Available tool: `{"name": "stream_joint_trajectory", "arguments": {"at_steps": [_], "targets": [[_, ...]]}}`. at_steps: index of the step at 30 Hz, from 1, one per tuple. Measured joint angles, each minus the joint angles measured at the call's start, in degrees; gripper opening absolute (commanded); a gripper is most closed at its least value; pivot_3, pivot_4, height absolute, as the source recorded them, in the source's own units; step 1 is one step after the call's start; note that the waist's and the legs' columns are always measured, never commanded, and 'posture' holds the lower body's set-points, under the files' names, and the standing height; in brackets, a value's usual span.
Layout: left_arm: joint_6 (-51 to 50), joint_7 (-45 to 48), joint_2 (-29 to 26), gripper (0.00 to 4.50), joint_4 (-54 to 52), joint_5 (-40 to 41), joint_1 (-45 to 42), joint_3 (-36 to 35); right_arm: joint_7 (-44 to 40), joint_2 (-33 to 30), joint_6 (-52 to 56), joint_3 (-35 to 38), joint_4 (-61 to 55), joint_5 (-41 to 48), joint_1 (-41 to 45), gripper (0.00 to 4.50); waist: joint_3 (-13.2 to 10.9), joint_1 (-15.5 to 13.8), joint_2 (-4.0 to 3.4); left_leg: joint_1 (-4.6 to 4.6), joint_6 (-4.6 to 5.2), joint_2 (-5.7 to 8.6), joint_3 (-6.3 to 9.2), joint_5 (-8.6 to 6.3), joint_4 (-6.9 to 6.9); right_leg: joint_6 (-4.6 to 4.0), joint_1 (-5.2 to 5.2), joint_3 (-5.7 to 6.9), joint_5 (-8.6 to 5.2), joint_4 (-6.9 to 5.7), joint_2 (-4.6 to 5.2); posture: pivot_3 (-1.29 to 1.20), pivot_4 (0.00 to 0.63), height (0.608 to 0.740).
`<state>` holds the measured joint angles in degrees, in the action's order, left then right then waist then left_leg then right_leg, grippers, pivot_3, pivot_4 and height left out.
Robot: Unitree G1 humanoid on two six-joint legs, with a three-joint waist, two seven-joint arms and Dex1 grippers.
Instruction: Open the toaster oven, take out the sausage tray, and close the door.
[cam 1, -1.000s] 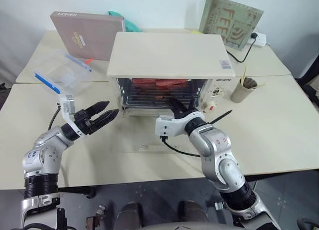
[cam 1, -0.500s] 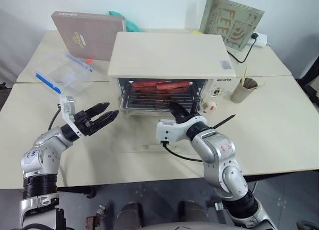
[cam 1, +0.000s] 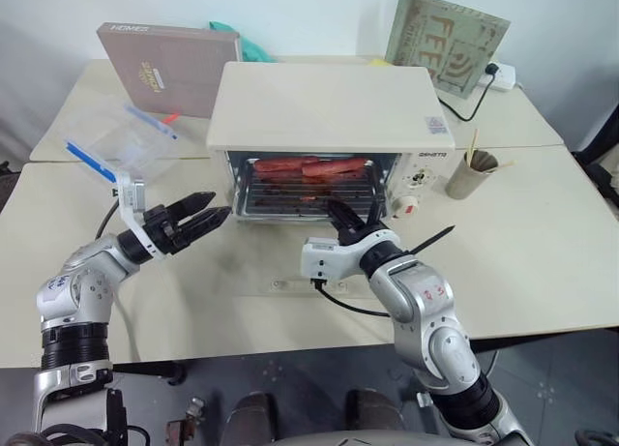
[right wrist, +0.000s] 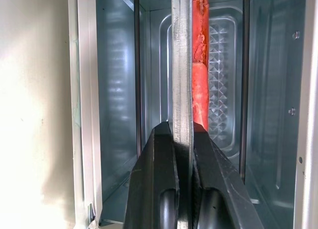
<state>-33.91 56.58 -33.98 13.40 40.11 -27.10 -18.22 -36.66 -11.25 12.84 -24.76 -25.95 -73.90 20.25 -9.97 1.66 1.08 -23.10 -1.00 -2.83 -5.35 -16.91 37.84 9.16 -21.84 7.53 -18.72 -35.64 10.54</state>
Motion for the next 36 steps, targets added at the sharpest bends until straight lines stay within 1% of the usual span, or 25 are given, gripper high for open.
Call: {"name": "stream_joint_trajectory", "arguments": {"at_steps": [12, 18, 36], "targets": [[-1.02, 0.05, 0.05, 4.50, 0.94, -0.03, -0.52, 0.78, 1.22, 0.39, -0.53, 0.12, 1.50, -0.23, 0.55, 0.02, 0.00, 0.04, 0.00, 0.00, 0.00, 0.00, -0.01, 0.00, 0.02, 0.00, 0.00, -0.01, 0.00, -0.01, 0.00, 0.00, 0.150, 0.740], [-2.34, -0.03, 0.04, 4.50, 1.45, 0.05, -1.11, 0.73, 1.24, -0.24, -0.82, 0.36, 1.53, -0.20, 0.54, 0.02, 0.00, 0.03, 0.00, 0.00, 0.00, 0.00, 0.00, 0.00, 0.03, 0.00, 0.00, -0.01, 0.00, -0.01, 0.00, 0.00, 0.150, 0.740], [-1.75, -0.12, 0.05, 4.50, 5.09, -0.12, -2.75, 0.61, 1.34, -1.72, -1.79, 1.03, -0.26, 0.59, -1.02, 0.02, 0.00, -0.13, 0.00, 0.00, 0.00, 0.00, 0.00, 0.00, 0.04, 0.00, 0.02, 0.00, 0.00, -0.01, 0.00, 0.00, 0.150, 0.740]]}}
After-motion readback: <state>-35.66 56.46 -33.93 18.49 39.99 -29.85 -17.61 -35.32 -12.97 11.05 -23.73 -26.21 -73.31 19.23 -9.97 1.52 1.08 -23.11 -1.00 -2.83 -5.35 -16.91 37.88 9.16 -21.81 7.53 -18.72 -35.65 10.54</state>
